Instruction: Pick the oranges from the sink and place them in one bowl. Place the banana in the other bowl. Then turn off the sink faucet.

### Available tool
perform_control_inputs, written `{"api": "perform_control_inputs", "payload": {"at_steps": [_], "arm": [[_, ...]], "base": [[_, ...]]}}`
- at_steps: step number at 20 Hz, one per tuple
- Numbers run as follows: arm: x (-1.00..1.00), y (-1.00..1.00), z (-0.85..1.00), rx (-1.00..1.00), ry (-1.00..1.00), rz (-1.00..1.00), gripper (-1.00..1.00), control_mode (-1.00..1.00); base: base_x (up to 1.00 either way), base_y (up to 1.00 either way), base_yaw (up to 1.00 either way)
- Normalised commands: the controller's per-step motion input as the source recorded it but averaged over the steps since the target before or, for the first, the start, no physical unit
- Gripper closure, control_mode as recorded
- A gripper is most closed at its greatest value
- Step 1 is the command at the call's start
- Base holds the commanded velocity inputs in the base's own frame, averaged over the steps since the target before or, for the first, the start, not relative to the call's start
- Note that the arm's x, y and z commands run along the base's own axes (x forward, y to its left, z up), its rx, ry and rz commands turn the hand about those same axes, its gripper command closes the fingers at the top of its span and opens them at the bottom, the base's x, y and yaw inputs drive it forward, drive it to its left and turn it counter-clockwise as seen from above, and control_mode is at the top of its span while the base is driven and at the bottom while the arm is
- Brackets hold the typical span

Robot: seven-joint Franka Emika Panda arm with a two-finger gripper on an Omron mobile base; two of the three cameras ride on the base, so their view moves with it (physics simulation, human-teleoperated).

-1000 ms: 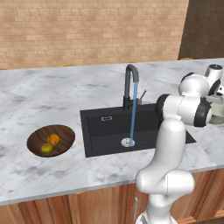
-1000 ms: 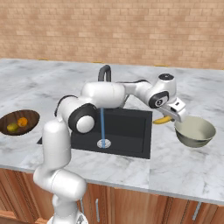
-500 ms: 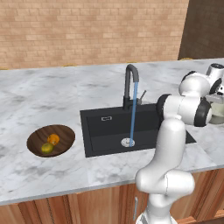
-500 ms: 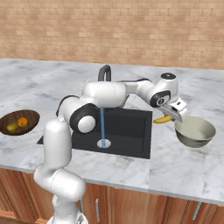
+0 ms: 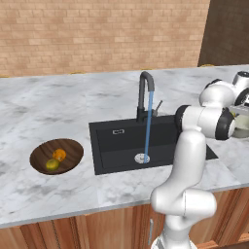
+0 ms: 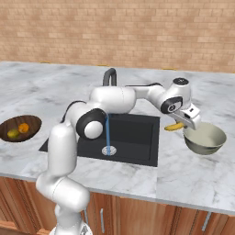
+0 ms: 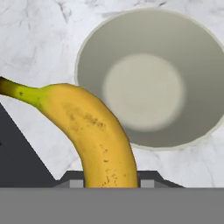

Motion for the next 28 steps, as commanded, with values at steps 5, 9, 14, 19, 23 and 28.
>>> {"api": "perform_control_inputs", "payload": {"at_steps": [5, 9, 14, 19, 23, 28], "arm": [[0.04, -0.20, 0.00, 0.02, 0.00, 0.00, 1.00, -1.00], [0.14, -0.14, 0.00, 0.03, 0.00, 0.00, 1.00, -1.00], [0.18, -0.16, 0.00, 0.04, 0.00, 0.00, 1.00, -1.00], [0.19, -0.28, -0.03, 0.03, 0.00, 0.00, 1.00, -1.00], [0.20, -0.43, -0.06, 0.01, 0.00, 0.00, 1.00, -1.00], [0.20, -0.45, -0.09, 0.00, 0.00, 0.00, 1.00, -1.00]], "base": [[0.00, 0.00, 0.00], [0.00, 0.00, 0.00], [0.00, 0.00, 0.00], [0.00, 0.00, 0.00], [0.00, 0.00, 0.00], [0.00, 0.00, 0.00]]}}
